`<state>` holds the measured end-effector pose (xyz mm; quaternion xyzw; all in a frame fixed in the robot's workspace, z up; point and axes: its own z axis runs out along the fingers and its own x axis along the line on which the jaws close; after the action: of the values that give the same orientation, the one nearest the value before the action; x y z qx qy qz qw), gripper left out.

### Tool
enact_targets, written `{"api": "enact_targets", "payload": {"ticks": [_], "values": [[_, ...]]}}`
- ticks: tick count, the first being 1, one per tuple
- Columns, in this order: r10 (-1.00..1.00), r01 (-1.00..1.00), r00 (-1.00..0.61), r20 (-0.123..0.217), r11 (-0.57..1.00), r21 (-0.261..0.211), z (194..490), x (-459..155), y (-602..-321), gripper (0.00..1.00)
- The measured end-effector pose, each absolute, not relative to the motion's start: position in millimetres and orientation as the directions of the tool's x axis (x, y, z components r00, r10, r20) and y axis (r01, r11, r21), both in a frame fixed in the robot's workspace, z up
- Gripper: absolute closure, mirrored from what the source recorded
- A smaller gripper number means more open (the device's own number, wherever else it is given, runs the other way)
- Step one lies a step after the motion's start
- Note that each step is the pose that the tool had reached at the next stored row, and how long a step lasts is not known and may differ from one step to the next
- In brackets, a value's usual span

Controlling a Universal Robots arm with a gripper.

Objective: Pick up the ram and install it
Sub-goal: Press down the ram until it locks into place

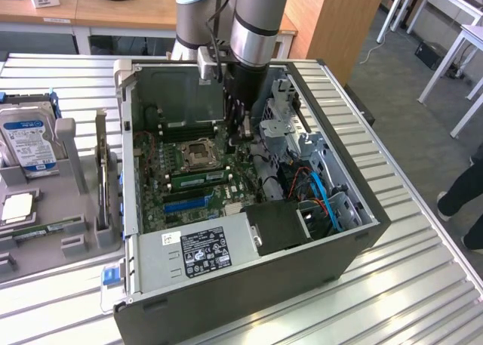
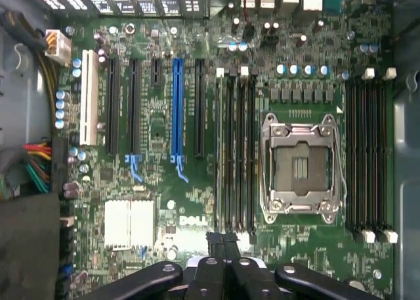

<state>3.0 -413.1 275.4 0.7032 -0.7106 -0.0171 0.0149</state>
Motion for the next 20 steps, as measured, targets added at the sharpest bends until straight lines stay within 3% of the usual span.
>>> {"api": "enact_targets", "payload": {"ticks": [20], "values": [[-1.0,-0.999,-0.01,-0.003,0.01,0.045,256.2,3.1,-413.2,0.89]]}}
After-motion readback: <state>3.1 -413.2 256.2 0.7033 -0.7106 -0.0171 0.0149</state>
